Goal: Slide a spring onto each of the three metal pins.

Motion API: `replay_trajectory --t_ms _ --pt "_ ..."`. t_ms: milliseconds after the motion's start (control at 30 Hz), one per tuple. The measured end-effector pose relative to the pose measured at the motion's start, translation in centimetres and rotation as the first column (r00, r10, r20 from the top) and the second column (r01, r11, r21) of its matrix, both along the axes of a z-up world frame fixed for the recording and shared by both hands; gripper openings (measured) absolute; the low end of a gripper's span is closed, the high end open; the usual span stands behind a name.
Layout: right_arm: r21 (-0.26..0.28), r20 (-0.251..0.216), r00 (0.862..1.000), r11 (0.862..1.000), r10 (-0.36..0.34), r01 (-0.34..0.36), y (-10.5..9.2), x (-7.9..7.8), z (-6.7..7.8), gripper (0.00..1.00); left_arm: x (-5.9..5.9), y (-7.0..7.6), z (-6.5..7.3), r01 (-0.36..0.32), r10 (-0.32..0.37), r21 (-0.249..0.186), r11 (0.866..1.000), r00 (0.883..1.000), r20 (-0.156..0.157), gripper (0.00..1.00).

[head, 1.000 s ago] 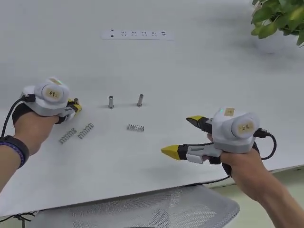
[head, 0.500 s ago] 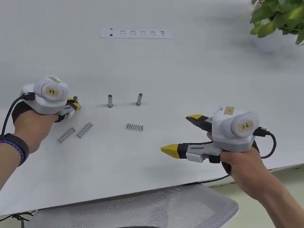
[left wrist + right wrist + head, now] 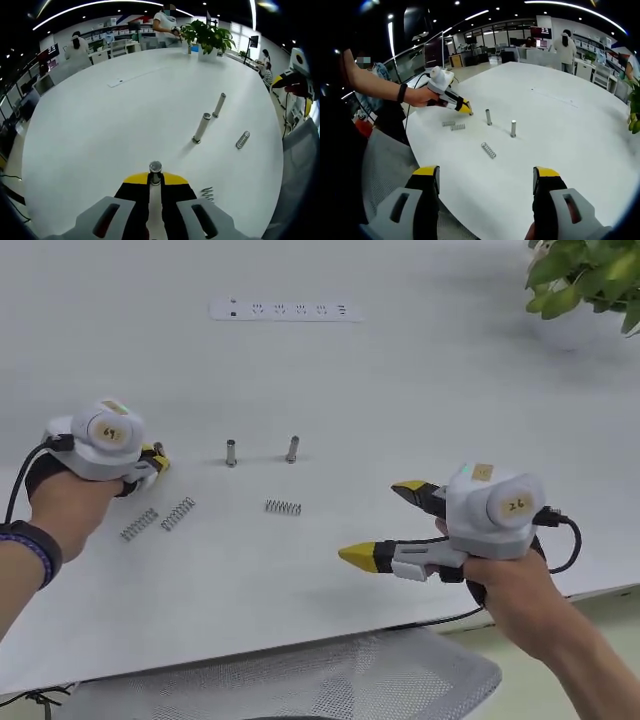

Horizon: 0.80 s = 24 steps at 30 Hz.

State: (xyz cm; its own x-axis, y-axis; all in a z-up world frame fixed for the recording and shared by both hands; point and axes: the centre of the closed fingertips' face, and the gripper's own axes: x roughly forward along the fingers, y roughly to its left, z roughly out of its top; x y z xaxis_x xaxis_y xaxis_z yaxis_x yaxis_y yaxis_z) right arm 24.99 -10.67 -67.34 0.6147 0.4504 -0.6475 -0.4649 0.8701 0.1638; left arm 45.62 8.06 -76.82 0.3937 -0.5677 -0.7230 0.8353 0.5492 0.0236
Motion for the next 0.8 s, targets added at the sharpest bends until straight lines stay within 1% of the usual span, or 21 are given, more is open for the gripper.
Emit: replay_trajectory --t_ms 67,100,133,167,233,267,300,433,567,600,633,800 --pt "0.002 0.002 1.000 1.000 -0.001 0.001 0.0 0.1 0.1 0.76 0.0 0.0 0.0 -0.005 0.005 -0.003 1.000 1.000 -0.004 0.01" --pt "0.002 0.002 1.000 1.000 -0.001 0.001 0.0 0.1 0.1 0.76 0.0 0.0 0.0 -0.008 0.008 -0.003 1.000 1.000 -0.005 0.03" --pt "0.001 0.002 1.000 1.000 -0.001 0.001 0.0 0.1 0.1 0.76 0.0 0.1 0.0 -0.016 0.016 -0.005 1.000 1.000 -0.011 0.06" --pt "0.002 0.003 1.000 1.000 -0.001 0.001 0.0 0.1 0.1 0.76 0.0 0.1 0.0 -0.019 0.019 -0.011 1.000 1.000 -0.017 0.07" --pt "0.003 0.004 1.000 1.000 -0.001 0.001 0.0 0.1 0.1 0.76 0.0 0.2 0.2 -0.019 0.019 -0.009 1.000 1.000 -0.013 0.07" --pt "0.002 0.004 1.000 1.000 -0.001 0.001 0.0 0.1 0.1 0.76 -0.1 0.2 0.2 -0.023 0.023 -0.013 1.000 1.000 -0.020 0.09" --pt "0.002 0.005 1.000 1.000 -0.001 0.001 -0.1 0.1 0.1 0.76 -0.2 0.3 0.1 -0.029 0.028 -0.019 0.999 0.999 -0.034 0.10" --pt "0.003 0.005 1.000 1.000 -0.004 0.004 -0.1 0.1 0.2 0.76 -0.4 0.7 0.2 -0.030 0.029 -0.016 0.999 0.999 -0.042 0.13" --pt "0.004 0.006 1.000 1.000 -0.005 0.005 -0.1 0.0 0.1 0.76 -0.8 1.2 0.5 -0.026 0.025 -0.018 1.000 0.999 -0.043 0.15" --pt "0.004 0.006 1.000 1.000 -0.005 0.005 -0.1 0.0 0.1 0.76 -0.8 1.3 0.6 -0.026 0.025 -0.018 1.000 0.999 -0.043 0.14" --pt "0.005 0.005 1.000 1.000 -0.006 0.006 -0.1 0.0 0.0 0.76 -0.9 1.5 0.8 -0.027 0.026 -0.017 0.999 0.999 -0.039 0.14" --pt "0.008 0.003 1.000 1.000 -0.002 0.002 0.1 0.0 -0.1 0.76 -1.3 2.1 1.6 -0.032 0.030 -0.031 0.999 0.999 -0.036 0.18"
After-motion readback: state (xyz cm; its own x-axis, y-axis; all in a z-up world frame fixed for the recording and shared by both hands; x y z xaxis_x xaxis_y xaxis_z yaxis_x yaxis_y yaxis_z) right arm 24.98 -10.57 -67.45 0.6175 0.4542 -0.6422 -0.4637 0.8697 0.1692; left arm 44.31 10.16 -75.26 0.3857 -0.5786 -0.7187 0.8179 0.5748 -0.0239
